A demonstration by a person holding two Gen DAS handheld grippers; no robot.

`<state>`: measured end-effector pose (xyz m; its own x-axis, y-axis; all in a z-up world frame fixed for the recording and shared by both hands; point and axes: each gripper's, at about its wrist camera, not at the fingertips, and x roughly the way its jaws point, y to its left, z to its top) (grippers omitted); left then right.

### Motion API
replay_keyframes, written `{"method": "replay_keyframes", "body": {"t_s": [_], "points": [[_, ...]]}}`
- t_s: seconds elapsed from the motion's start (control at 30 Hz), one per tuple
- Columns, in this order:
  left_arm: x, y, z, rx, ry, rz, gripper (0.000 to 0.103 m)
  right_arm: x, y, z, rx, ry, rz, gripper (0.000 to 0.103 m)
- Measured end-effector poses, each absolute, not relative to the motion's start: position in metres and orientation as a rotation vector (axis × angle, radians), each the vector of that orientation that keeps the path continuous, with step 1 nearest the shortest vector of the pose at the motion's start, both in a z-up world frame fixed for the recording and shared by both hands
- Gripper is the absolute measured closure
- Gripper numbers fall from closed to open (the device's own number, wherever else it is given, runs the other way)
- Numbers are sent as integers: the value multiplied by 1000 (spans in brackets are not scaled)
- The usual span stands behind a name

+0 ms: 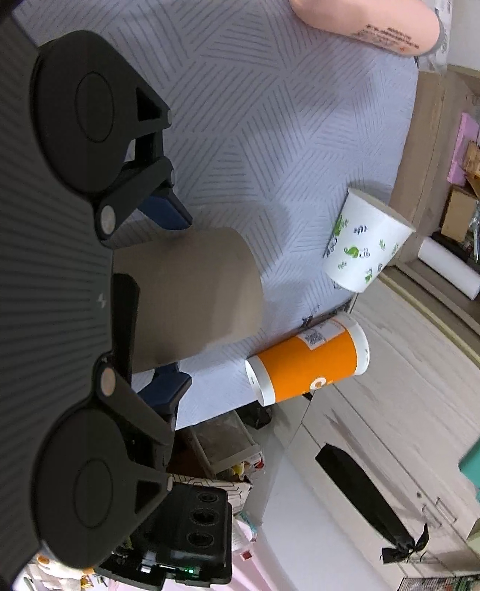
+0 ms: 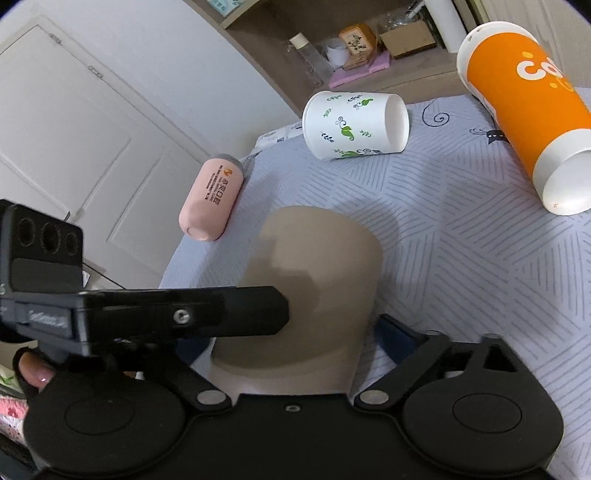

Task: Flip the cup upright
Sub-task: 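Lift the beige cup with the left tool and rotate it upright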

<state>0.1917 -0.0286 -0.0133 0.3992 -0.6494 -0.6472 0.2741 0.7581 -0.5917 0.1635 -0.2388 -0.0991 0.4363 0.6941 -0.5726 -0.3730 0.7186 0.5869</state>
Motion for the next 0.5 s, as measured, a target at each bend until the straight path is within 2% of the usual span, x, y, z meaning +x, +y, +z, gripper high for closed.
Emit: {"method": "replay_keyframes", "body": {"t_s": [0.07,0.17,0.5], "points": [[190,-28,-14,-438,990,-617,20,162,-241,-99,403,881,688,13],[185,-30,-12,-415,974,-612,28,155,-242,-98,374,848,691,13],[147,-36,8,-269,880,-623,32,125,-234,-84,216,744,702,17]]}}
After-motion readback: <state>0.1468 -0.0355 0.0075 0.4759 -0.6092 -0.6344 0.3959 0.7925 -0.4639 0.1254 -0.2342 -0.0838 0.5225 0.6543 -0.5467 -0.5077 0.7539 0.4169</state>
